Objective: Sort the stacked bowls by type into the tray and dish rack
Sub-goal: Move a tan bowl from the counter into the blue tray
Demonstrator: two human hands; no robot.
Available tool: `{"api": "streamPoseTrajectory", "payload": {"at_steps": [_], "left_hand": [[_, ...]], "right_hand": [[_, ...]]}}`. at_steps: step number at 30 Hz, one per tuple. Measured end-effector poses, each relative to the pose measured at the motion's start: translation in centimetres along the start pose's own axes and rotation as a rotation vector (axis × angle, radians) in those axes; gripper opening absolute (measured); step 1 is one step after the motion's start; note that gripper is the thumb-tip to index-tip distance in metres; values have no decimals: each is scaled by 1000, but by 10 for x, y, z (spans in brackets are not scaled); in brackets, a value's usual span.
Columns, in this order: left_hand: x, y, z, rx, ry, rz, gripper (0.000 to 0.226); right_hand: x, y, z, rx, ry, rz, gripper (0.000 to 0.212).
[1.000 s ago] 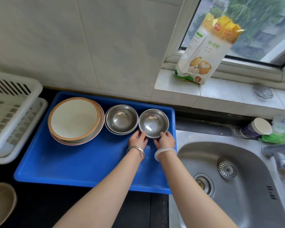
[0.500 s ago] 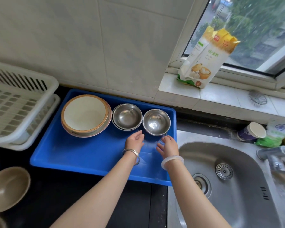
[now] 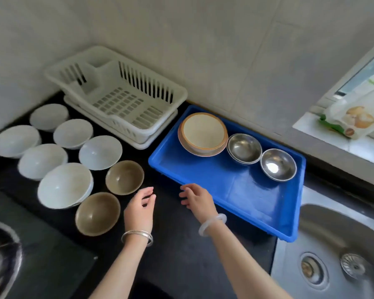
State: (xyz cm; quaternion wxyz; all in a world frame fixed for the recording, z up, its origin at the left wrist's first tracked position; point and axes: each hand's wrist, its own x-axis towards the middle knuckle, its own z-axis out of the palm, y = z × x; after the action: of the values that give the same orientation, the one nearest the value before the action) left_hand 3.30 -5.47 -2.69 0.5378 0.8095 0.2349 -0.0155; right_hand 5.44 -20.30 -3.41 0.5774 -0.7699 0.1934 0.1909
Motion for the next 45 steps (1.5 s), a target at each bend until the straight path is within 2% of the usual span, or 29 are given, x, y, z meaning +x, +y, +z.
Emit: {"api": "streamPoseTrajectory", "payload": {"at_steps": [2, 5, 7, 10, 15, 19, 21, 24, 29, 32, 34, 39, 45], "left_hand": [[2, -20, -29, 30, 130, -24, 22], [6, -46, -64, 153, 310, -40, 28], [7, -62, -80, 254, 395, -6, 35], [9, -82, -94, 258, 462, -73, 46], [13, -98, -102, -165, 403, -263, 56], [17, -107, -106, -269, 362, -335, 50], [21, -113, -108, -311, 324, -346, 44], [26, -117, -111, -432, 272, -382, 34], [32, -118, -115, -682, 282, -486, 32], [32, -120, -117, -697, 271, -501, 39], [31, -122, -117, -655, 244, -488, 35], [30, -124, -119, -543, 191, -464, 30], [33, -110, -121, -481, 161, -451, 29]], "right_hand": [[7, -8, 36, -109, -84, -4, 24], [24, -24, 79, -295, -150, 5, 39], [35, -34, 99, -344, -162, 25, 45], [51, -43, 120, -316, -126, 76, 44], [63, -44, 130, -179, -76, 166, 32], [53, -49, 124, -73, 20, 96, 19], [44, -55, 121, -70, 12, 31, 21], [24, -62, 123, -182, -87, -43, 25], [-1, -60, 142, -456, -158, -109, 13], [-4, -56, 154, -542, -150, -107, 10], [-3, -53, 160, -566, -147, -98, 10], [4, -44, 165, -612, -129, -95, 30], [8, -38, 157, -415, -226, -3, 31]]}}
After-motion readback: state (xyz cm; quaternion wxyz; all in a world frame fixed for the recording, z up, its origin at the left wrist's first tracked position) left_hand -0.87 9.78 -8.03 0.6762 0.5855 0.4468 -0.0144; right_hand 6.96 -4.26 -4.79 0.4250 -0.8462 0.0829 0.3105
